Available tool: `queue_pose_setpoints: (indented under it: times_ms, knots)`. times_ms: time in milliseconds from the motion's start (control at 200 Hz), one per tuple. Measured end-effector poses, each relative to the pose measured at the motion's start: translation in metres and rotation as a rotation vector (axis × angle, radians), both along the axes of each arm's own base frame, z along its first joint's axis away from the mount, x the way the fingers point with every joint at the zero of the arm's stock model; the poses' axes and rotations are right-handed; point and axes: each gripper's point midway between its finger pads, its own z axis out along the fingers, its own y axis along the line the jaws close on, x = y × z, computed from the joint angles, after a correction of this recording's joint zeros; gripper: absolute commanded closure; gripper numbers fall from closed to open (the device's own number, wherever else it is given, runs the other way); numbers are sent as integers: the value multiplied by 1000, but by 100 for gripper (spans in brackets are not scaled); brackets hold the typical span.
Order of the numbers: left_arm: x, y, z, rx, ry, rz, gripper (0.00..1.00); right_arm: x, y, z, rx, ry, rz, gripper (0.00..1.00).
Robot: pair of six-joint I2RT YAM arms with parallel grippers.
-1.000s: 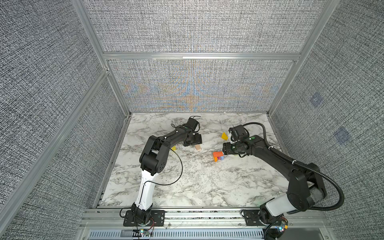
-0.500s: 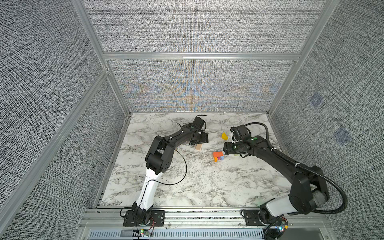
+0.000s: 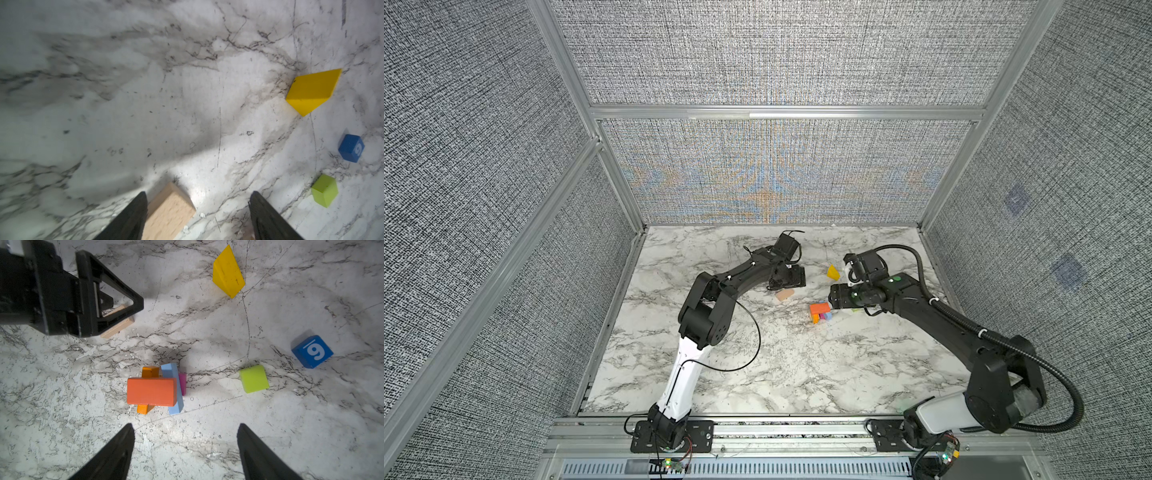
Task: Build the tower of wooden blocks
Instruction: 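Withdraw the left gripper while the right gripper moves over the pine block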
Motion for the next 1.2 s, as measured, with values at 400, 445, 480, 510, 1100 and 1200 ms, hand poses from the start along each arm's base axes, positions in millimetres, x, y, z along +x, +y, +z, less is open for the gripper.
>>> queue_pose_setpoints:
  times_ms: [400,445,480,510,1100,1200]
  knots:
    - [-19,44,79,-11,-146,33,15,2,12,3,-19,-10,98,18]
    - [-21,55,88,-8,-162,53,14,3,17,3,-24,-9,119,18]
    - [-21,62,94,-7,-174,66,14,4,20,4,-27,-11,131,18]
    - [-21,68,98,-2,-184,80,13,7,24,6,-30,-13,144,18]
    - [-61,195,38,79,-142,298,9,47,108,-8,-162,50,395,11]
    - [-59,200,33,56,-146,313,9,53,115,-19,-183,69,418,11]
